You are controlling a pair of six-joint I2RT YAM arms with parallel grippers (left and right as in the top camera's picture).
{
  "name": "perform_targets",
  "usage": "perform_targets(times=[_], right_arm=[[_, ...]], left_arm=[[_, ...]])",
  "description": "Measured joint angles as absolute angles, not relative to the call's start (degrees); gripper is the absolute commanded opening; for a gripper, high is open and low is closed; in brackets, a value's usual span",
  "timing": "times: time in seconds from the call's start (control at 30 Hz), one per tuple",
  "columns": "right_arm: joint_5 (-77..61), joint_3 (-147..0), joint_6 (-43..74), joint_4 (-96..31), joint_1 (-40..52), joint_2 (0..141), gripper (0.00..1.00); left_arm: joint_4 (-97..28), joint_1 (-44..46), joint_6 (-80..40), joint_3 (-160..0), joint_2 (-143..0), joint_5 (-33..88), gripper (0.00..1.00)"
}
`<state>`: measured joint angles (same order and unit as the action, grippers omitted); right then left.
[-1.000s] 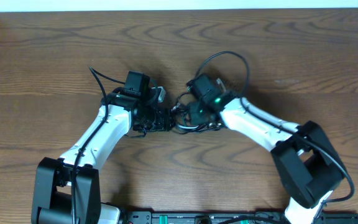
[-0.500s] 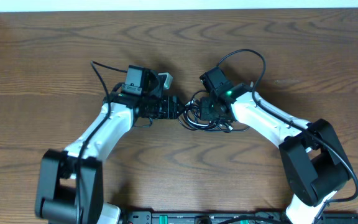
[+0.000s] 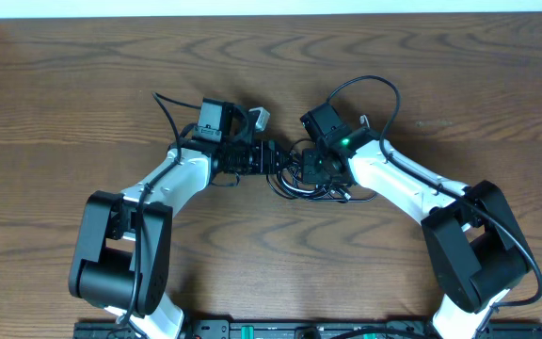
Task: Untangle cables
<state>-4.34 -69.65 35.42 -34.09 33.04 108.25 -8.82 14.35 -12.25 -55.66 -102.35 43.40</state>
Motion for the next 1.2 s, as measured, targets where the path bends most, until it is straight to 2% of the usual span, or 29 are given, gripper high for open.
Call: perform_targets(times=[0.2,0.23,0.3,0.6,0.73,0.83,0.9,1.2], right_arm=[[-4.34,-69.65,35.42,-34.06,33.04,108.25,0.01],[-4.36,-69.65,35.42,-34.06,33.04,108.25,0.01],[-4.36,-69.65,35.42,-34.06,33.04,108.25,0.01],[-4.36,-69.65,35.44,-34.15,33.04,108.25,0.01],[-4.45,-69.65,35.44,-34.48,33.04,108.25,0.01],[-4.47,-69.65,35.42,-34.48,33.04,108.25,0.01],[-4.47,-69.65,35.42,-34.48,33.04,108.25,0.01],[-4.47,-69.65,35.44,-34.52,33.04,108.25,0.01]], left_arm=[[-8.54,14.35,-12.45,-55.66,-102.35,43.11,0.63],[-8.51,14.35,-12.51,-55.66,-102.35,43.03,0.58],[-8.45,14.35,-12.80,-55.66,-102.35,42.89,0.56],[-8.29,14.35,-13.58,-55.66,-105.80,42.76,0.56],[-8.10,14.35,-13.85,-55.66,-108.53,43.35,0.48],[-7.66,14.35,-14.31,-55.66,-108.68,43.57,0.38],[-6.57,14.35,-14.35,-55.66,-108.97,44.47,0.35],[-4.62,14.33,-15.90,-55.66,-109.12,49.91,0.35]])
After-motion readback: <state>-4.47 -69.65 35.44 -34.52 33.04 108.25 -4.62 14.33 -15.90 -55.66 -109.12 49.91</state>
